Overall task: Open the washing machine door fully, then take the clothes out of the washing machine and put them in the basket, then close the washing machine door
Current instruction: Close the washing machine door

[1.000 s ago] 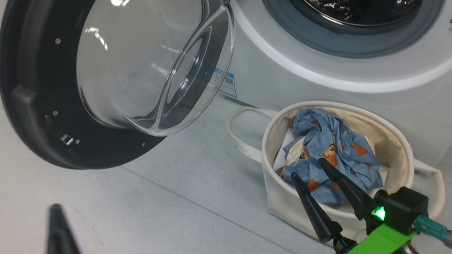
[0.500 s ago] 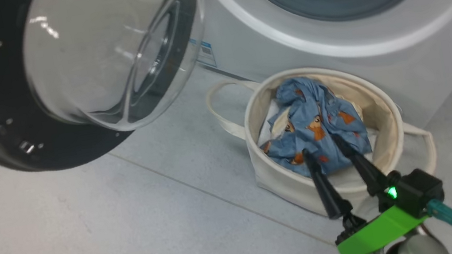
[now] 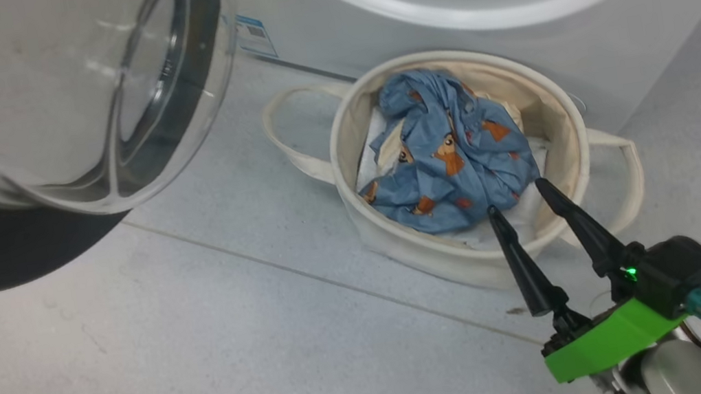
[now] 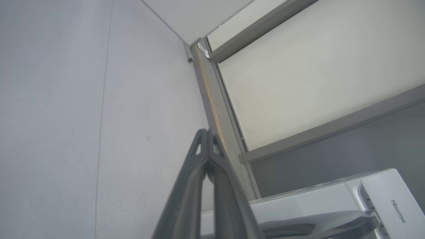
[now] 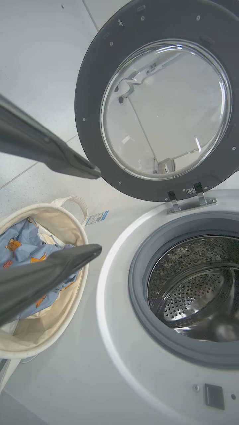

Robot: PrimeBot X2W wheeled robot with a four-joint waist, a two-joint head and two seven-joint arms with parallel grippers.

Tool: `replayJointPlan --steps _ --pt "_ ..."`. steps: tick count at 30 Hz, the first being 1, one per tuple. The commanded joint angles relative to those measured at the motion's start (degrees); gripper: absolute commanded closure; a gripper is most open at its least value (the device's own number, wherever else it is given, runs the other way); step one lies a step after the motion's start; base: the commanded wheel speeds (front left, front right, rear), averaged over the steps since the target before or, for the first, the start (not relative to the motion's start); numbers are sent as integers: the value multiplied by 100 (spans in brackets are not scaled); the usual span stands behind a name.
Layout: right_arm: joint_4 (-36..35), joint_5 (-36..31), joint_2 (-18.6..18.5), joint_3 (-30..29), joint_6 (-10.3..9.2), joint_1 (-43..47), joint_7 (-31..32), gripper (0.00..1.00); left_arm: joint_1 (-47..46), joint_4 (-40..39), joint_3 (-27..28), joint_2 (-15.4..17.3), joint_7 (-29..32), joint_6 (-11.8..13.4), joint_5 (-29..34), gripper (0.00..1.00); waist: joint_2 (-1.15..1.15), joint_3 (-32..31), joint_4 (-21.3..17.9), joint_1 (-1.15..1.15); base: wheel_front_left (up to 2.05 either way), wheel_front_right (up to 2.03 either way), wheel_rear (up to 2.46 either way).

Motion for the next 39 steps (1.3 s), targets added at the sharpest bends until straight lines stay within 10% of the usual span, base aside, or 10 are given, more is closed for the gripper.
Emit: replayJointPlan --steps 1,39 --pt "-231 -44 -48 120 3 -117 -28 0 -244 84 374 456 248 247 -309 100 0 179 -139 0 0 0 0" --pt "-192 -47 72 146 3 -351 -28 0 610 -2446 -781 -193 3452 919 -1478 100 0 242 -505 0 0 0 0"
